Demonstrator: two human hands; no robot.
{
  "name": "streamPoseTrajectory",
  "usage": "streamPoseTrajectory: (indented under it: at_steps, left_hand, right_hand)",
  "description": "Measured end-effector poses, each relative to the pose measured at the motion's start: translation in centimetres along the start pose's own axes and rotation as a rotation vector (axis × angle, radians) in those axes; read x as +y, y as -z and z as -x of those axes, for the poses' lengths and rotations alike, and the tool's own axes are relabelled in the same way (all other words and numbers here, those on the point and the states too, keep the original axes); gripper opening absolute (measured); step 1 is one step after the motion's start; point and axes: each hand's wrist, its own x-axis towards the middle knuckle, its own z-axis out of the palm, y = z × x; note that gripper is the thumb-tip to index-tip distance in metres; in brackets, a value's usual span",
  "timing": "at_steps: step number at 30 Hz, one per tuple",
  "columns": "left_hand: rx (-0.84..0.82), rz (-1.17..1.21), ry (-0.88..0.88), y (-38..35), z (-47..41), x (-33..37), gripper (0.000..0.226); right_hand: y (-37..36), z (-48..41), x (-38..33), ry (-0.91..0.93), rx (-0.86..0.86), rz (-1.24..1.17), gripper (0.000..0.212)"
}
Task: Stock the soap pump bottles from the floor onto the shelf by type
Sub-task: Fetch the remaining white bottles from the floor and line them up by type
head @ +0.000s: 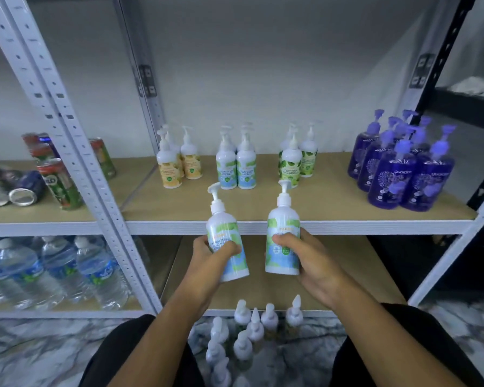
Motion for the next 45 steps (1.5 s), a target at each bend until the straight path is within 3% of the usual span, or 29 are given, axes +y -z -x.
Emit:
streamPoseTrajectory:
  at_steps: [4, 6, 13, 25, 35, 45]
  left_hand:
    - [0.045, -0.092, -0.046, -0.3, 0.0, -0.2, 0.078]
    - [0.05, -0.114, -0.051, -0.6, 0.2, -0.4, 0.074]
    - [0.024, -0.114, -0.078, -1.3, 0.9, -0.4, 0.068]
    - [0.081, -0.052, -0.237, -1.1, 0.0, 1.2, 0.032]
    - [0.12, -0.056, -0.266, -0.2, -5.7, 6.6, 0.041]
    - [0.147, -0.051, -0.172, 1.2, -11.2, 4.8, 0.042]
  right_hand:
    - [0.2, 0.0, 0.7, 0.057, 0.042, 0.11, 0.034]
    - [0.3, 0.0, 0.8, 0.071, 0.078, 0.122, 0.04]
    - [0.5, 0.5, 0.5, 0.079, 0.09, 0.075, 0.031]
    - [-0.3, -0.6, -0.9, 0.212, 0.067, 0.181, 0.038]
    - [-3.6, -6.0, -4.3, 0.342, -0.005, 0.317, 0.035]
    - [-3.9, -13.3, -1.5, 0.325, 0.028, 0.493, 0.064]
